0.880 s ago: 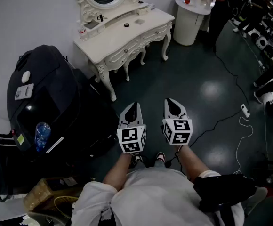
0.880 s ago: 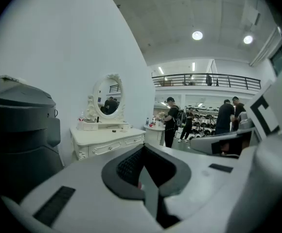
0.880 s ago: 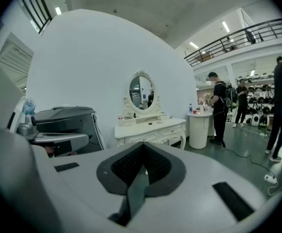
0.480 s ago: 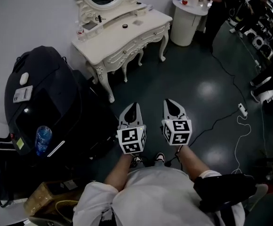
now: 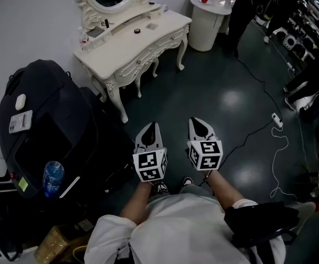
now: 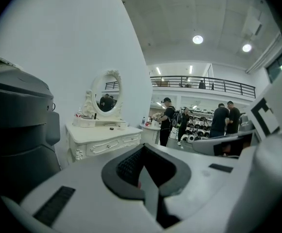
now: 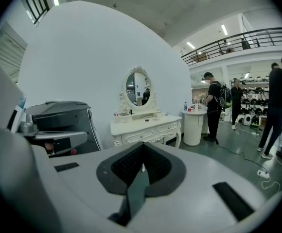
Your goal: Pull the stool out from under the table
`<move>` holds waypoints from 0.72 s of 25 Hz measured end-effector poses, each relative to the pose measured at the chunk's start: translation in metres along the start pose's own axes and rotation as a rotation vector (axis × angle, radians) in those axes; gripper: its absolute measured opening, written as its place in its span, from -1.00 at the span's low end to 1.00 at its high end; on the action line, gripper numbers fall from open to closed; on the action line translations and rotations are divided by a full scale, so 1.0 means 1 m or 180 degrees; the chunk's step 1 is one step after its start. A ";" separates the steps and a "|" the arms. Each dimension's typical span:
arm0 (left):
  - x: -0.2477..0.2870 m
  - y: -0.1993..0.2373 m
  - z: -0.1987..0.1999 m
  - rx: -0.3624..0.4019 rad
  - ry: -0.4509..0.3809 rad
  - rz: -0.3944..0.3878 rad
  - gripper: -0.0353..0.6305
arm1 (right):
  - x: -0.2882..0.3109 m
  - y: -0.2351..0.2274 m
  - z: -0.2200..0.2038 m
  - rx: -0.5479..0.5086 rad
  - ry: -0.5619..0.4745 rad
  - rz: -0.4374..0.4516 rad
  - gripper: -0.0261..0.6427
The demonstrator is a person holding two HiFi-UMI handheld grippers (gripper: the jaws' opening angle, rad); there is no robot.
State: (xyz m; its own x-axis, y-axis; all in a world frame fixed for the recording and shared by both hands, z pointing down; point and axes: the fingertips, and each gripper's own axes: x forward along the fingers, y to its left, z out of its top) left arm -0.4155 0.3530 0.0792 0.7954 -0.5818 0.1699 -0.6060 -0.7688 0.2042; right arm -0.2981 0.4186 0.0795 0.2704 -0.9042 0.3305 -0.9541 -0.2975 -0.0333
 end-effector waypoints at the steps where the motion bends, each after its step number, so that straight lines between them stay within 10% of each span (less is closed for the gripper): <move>1: 0.001 0.002 -0.001 0.0016 0.0019 -0.0019 -0.91 | 0.001 0.000 -0.002 0.0035 0.0012 -0.0025 -0.93; 18: 0.092 0.003 -0.007 0.0157 0.0261 0.0062 -0.91 | 0.078 -0.058 -0.010 0.0253 0.0239 0.0028 -0.93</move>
State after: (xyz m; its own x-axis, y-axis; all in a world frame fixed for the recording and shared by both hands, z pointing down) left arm -0.3446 0.2989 0.1024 0.7786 -0.5746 0.2522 -0.6184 -0.7709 0.1528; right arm -0.2226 0.3682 0.1164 0.2490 -0.8823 0.3994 -0.9424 -0.3158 -0.1102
